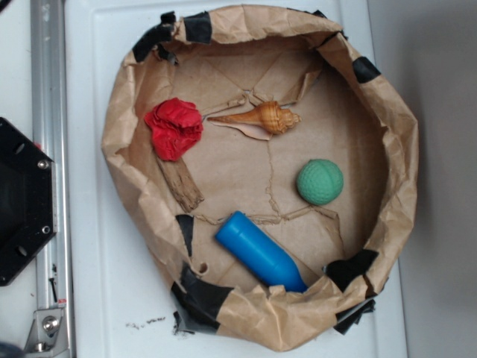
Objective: Grab the blue bottle.
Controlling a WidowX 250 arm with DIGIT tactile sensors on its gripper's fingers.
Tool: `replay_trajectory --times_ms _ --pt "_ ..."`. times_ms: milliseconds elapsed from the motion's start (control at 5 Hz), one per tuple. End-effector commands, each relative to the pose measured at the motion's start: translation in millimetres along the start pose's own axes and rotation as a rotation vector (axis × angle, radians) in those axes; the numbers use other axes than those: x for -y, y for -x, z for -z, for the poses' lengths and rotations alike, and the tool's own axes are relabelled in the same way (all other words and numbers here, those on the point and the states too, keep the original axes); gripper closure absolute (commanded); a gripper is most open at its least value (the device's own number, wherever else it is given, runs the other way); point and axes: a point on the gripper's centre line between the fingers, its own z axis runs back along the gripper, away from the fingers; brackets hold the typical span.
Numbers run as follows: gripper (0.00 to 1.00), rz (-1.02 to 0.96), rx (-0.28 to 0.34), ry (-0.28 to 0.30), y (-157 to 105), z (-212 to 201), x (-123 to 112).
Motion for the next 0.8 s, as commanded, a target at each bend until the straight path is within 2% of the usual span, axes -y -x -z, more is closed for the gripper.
replay_trajectory --times_ms 0,200,400,600 --pt "0.00 0.000 0.000 0.000 0.0 0.0 0.0" --pt "0.00 0.005 0.185 0.023 -45.3 46.1 -28.9" --pt "0.00 -0.034 0.202 0.081 -75.7 63.5 -39.9" --pt "0.00 -0.014 0.167 0.141 -105.7 79.3 -42.4"
